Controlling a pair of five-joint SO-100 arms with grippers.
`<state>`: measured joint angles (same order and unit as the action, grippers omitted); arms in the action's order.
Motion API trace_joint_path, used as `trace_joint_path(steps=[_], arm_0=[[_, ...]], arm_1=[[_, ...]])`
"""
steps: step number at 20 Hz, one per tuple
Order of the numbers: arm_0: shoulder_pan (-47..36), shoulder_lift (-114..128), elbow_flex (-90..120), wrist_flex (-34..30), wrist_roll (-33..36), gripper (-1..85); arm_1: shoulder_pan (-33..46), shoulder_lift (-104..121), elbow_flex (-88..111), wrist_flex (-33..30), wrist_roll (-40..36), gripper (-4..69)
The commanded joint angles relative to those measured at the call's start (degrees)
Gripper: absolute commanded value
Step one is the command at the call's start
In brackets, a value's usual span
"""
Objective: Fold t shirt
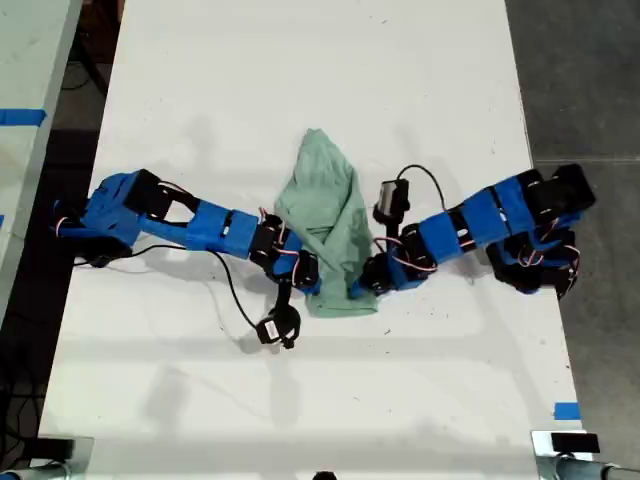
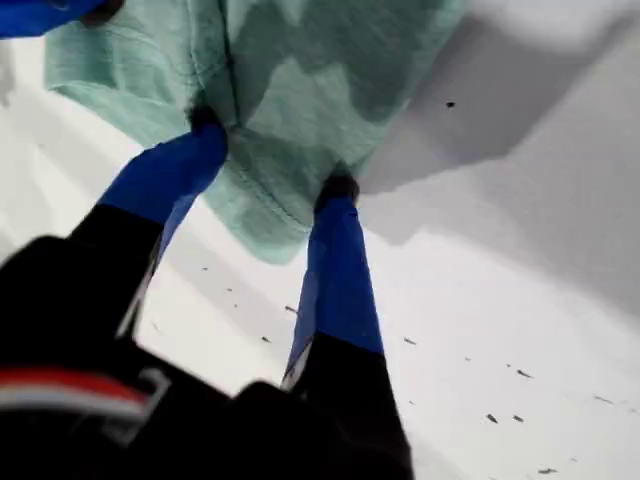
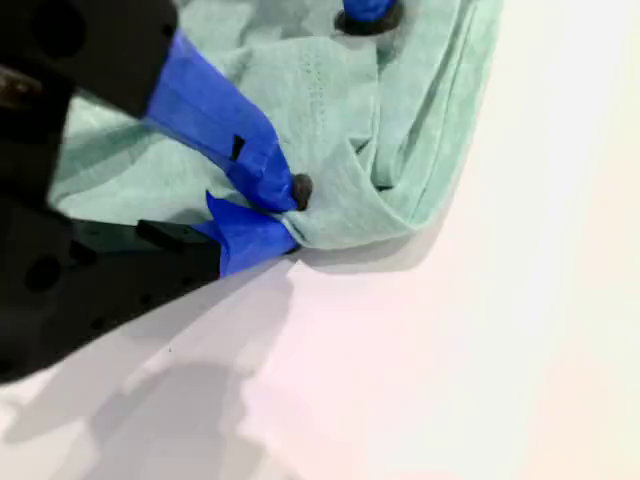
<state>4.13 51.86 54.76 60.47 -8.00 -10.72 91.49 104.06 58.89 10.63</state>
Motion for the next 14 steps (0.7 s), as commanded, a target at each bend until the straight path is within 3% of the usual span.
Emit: trace_joint_path(steps=[1, 4, 7, 11, 14], arm_0=[[-1.32, 0.44, -1.49, -0.44, -0.44, -0.3], [-0.53, 0.97, -1.49, 0.97, 0.00, -0.3], [4.92, 4.31, -1.23, 6.77, -2.29, -0.3], [8.44, 15.91, -0.53, 13.10, -8.44, -0.3], [3.16, 23.73, -0.18, 18.28, -6.33, -0.3]], arm_1=[[-0.79, -2.81, -2.64, -1.32, 0.70, 1.9], [-2.37, -5.27, -5.01, -0.09, 2.81, 2.0], [-7.21, -8.17, -14.85, 2.64, 3.16, 1.9], [-8.88, -15.47, -41.40, 19.51, 2.37, 1.8], [-2.29, -10.55, -46.58, 21.88, -2.64, 1.6]])
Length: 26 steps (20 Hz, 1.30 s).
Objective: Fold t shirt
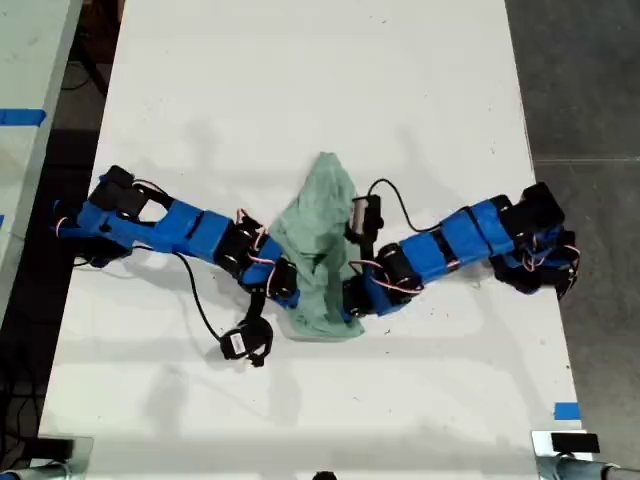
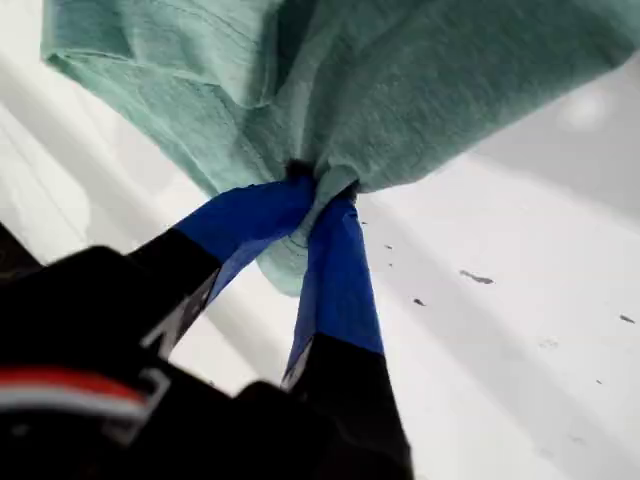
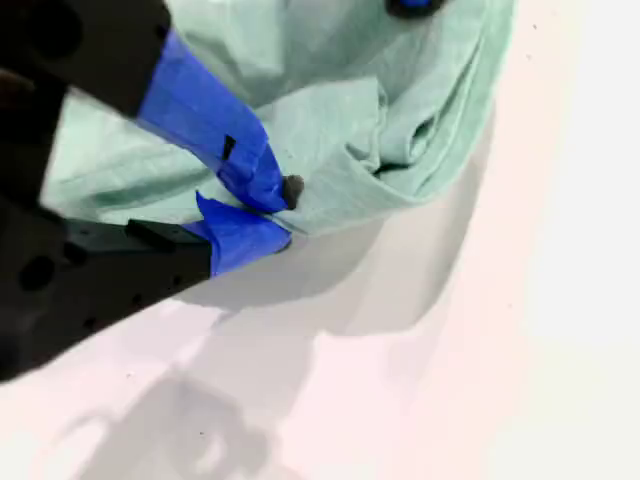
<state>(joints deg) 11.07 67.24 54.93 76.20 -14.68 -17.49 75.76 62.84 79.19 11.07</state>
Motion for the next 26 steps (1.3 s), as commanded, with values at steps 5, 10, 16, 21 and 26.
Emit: trace_joint_path(steps=[5, 10, 16, 21, 26], arm_0=[[-21.45, 14.59, 0.88, 8.70, 8.79, -0.3], [-35.16, 15.21, 0.53, 8.96, 8.96, 18.5], [-42.10, 25.40, 1.85, 11.16, 15.03, -0.2], [-29.27, 57.39, 20.92, 8.96, 16.61, -0.2], [-13.36, 109.69, 96.94, -26.46, 6.24, -0.2]], arm_1=[[24.79, 16.44, 0.09, 1.41, -10.02, 1.6], [42.54, 17.67, 1.49, 2.46, -14.94, 22.0], [55.37, 29.27, 3.16, 15.21, -18.63, -0.4], [42.89, 57.74, 30.41, 11.69, -21.18, -0.4], [22.76, 111.01, 83.32, -0.26, -23.47, -0.4]])
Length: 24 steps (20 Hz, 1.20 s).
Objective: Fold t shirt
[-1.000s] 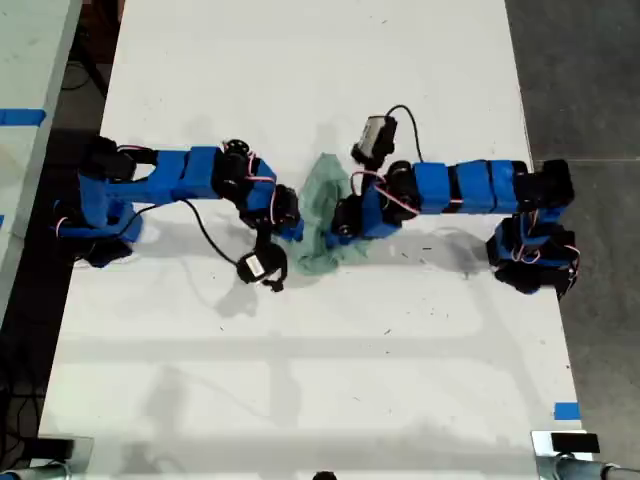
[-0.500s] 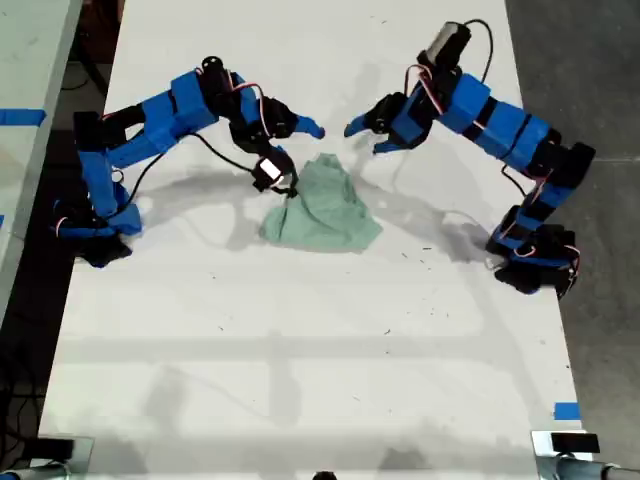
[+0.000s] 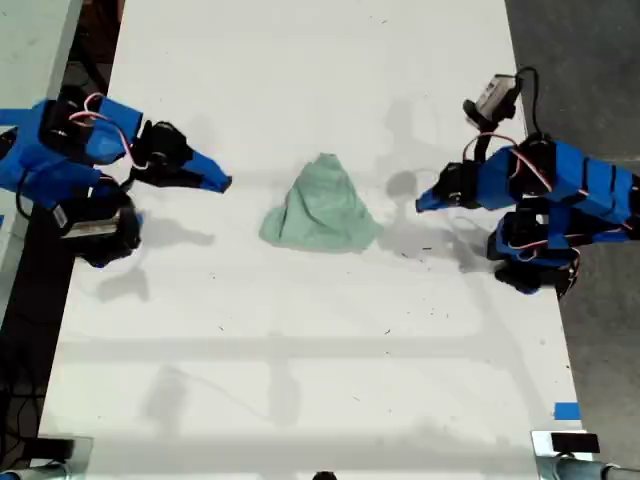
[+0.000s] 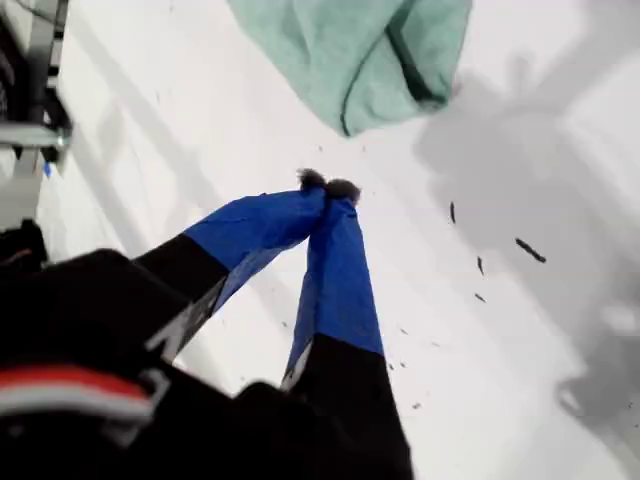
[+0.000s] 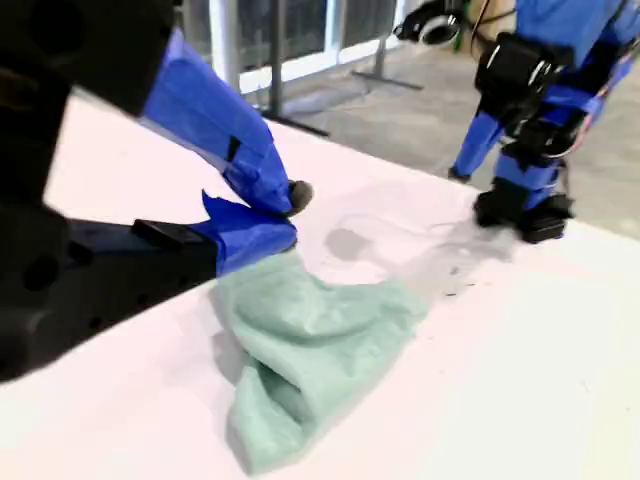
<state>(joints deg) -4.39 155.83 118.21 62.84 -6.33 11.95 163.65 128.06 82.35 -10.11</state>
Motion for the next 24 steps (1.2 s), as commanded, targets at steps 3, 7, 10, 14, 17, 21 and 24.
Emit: trace_joint_path(steps=[3, 7, 10, 14, 17, 21, 24], arm_0=[[0.70, 44.38, 59.85, -15.91, 1.67, -0.2], [-0.09, 50.01, 65.39, -11.51, 5.10, -0.2], [1.23, 50.19, 66.27, -4.31, -0.26, 0.3], [3.96, 50.45, 65.74, -1.76, 2.29, 11.5], [5.27, 50.45, 65.74, -1.76, 2.02, 11.6], [5.01, 50.45, 65.74, -1.76, 1.93, 11.6], [4.92, 50.45, 65.74, -1.76, 1.93, 11.6]], arm_1=[[-7.03, 37.44, 34.72, -0.62, -5.62, -0.4], [-4.13, 37.53, 43.24, 0.97, 8.17, -0.4], [-8.00, 37.53, 44.12, 0.26, 5.10, -0.5], [-10.02, 37.35, 49.31, -4.31, 16.79, 8.3], [-8.70, 37.35, 49.31, -4.31, 8.09, 8.6], [-8.70, 37.35, 49.31, -4.31, 7.65, 8.7], [-8.70, 37.35, 49.31, -4.31, 7.65, 8.8]])
